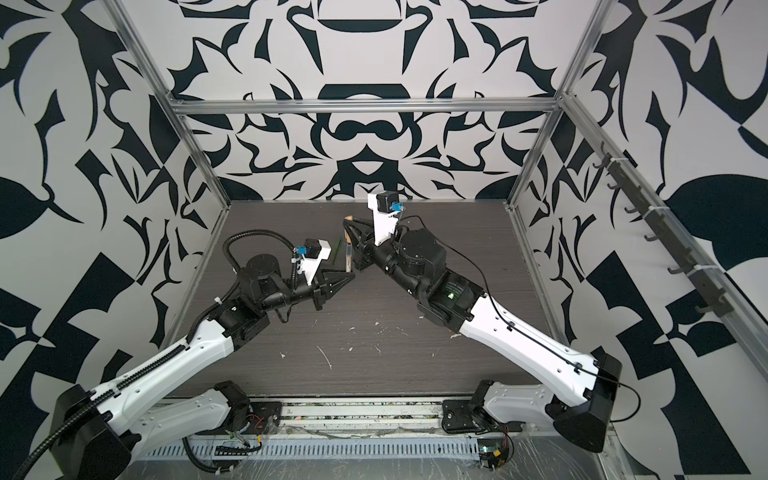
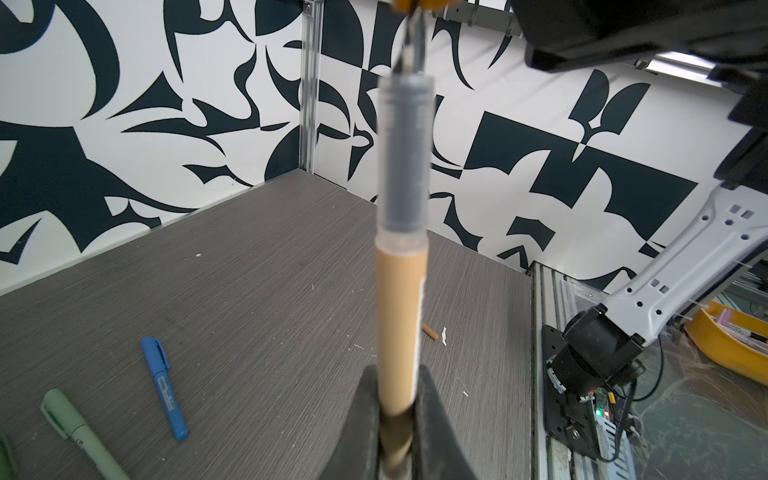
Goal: Insert the pens into the pen caps
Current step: 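Push the tan cap down onto the upright pen with the right gripper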
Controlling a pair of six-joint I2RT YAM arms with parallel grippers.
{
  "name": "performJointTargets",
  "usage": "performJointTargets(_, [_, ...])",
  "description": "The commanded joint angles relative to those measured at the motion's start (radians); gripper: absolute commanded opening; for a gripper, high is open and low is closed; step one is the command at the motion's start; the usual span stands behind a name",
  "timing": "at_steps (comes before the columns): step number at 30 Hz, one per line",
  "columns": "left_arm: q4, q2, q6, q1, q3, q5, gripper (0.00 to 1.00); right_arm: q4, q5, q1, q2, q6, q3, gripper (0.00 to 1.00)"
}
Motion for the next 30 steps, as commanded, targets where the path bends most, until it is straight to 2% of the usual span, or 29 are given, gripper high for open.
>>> performJointTargets(1, [-0.006,-0.017,0.006,-0.004,0.023,0.001,0.02,0.039,-0.002,0.007,-0.015,0.014,-0.012,0.02])
performJointTargets(18, [0.045,-0.044,-0.071,-0.004,0.007,-0.009,0.01,0.106,-0.038,0.008,-0.065,0.085,-0.181,0.05])
performJointTargets(26, [0.122,-0.076,-0.107,-0.002,-0.039,-0.092,0.0,0.076,-0.144,0.014,-0.087,0.145,-0.276,0.11])
performJointTargets(30, [0.112,-0.069,-0.097,-0.002,-0.035,-0.092,0.0,0.015,-0.192,0.018,-0.082,0.164,-0.284,0.15])
